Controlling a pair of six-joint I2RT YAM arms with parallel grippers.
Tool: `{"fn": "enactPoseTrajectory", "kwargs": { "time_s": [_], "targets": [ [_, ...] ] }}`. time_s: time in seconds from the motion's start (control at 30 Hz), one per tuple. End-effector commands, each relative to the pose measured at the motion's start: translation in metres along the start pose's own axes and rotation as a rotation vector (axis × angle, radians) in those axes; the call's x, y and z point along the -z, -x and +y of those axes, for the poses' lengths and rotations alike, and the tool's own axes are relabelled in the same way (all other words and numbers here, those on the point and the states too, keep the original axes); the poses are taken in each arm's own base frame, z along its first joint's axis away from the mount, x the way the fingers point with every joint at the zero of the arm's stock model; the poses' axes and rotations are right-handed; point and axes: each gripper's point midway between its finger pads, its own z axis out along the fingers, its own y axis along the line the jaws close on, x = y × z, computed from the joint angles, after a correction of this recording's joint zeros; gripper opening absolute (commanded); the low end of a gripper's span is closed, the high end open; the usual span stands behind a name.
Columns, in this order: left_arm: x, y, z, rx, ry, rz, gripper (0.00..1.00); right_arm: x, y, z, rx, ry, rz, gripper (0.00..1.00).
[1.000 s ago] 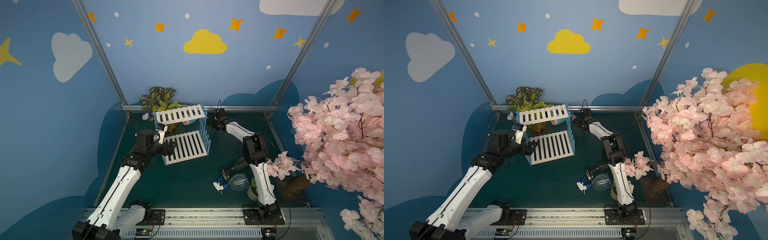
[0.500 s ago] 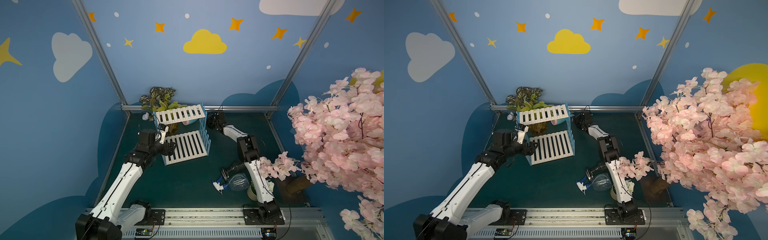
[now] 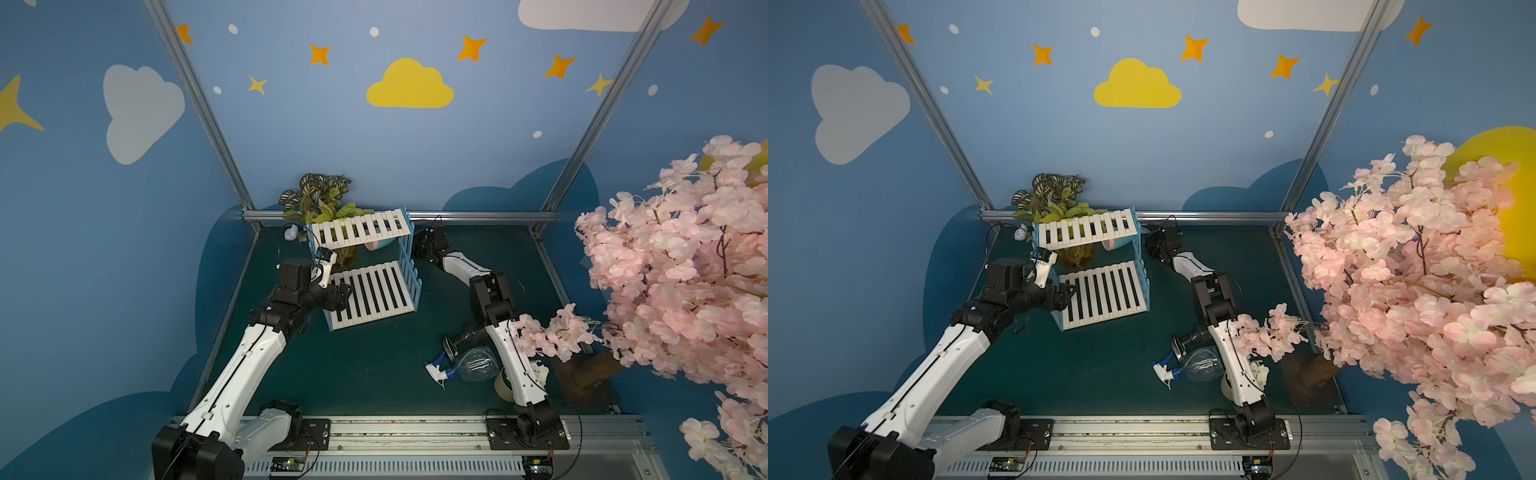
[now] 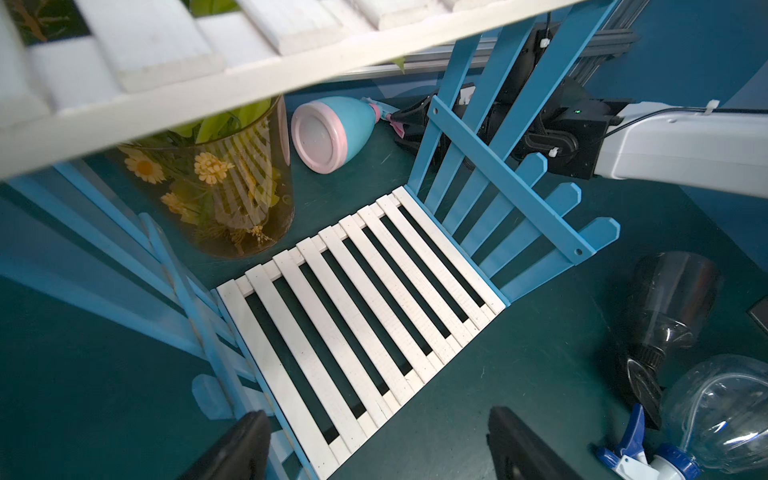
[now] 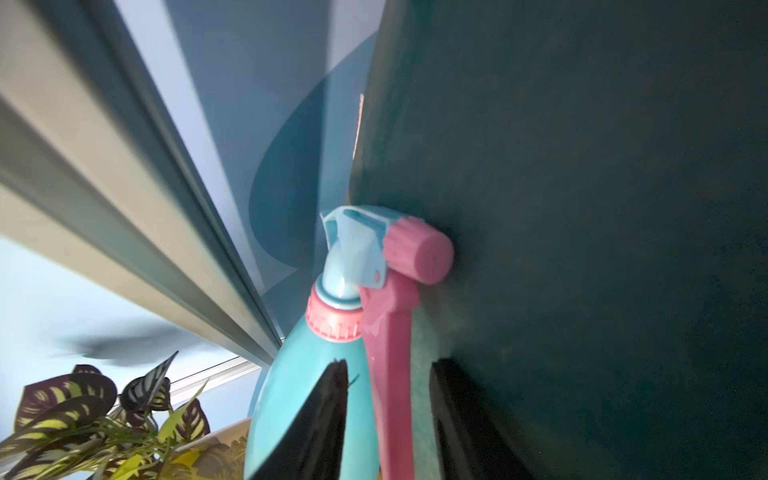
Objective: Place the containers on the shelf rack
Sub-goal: 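Pick up a container from the center of the board.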
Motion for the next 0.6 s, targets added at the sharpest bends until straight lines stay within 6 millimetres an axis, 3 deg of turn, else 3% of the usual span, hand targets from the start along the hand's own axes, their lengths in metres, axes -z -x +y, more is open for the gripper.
{"fn": "enactPoseTrajectory", "kwargs": {
  "time_s": [0.0, 0.17, 0.27, 0.4, 0.57],
  "targets": [
    [0.000, 0.001, 0.003, -0.012, 0.011, -0.001, 0.86, -0.009, 0.003, -0.010, -0.025, -0.004, -0.011, 0.33],
    [0.001, -0.001, 0.004, -0.012, 0.016, -0.002, 0.86, -0.013, 0.012, -0.001, -0.032, 0.060, -0.035, 0.18],
    [0.002, -0.002, 0.004, -0.012, 0.018, -0.003, 0.86, -0.007, 0.016, 0.015, -0.006, 0.109, -0.041, 0.10],
    [0.005, -0.003, 0.005, -0.017, 0.030, -0.009, 0.86, 0.011, 0.024, 0.046, 0.072, 0.179, -0.080, 0.01],
    [0.010, -0.003, 0.004, -0.021, 0.033, -0.021, 0.86, 0.053, 0.036, 0.083, 0.175, 0.256, -0.151, 0.00]
  ]
}}
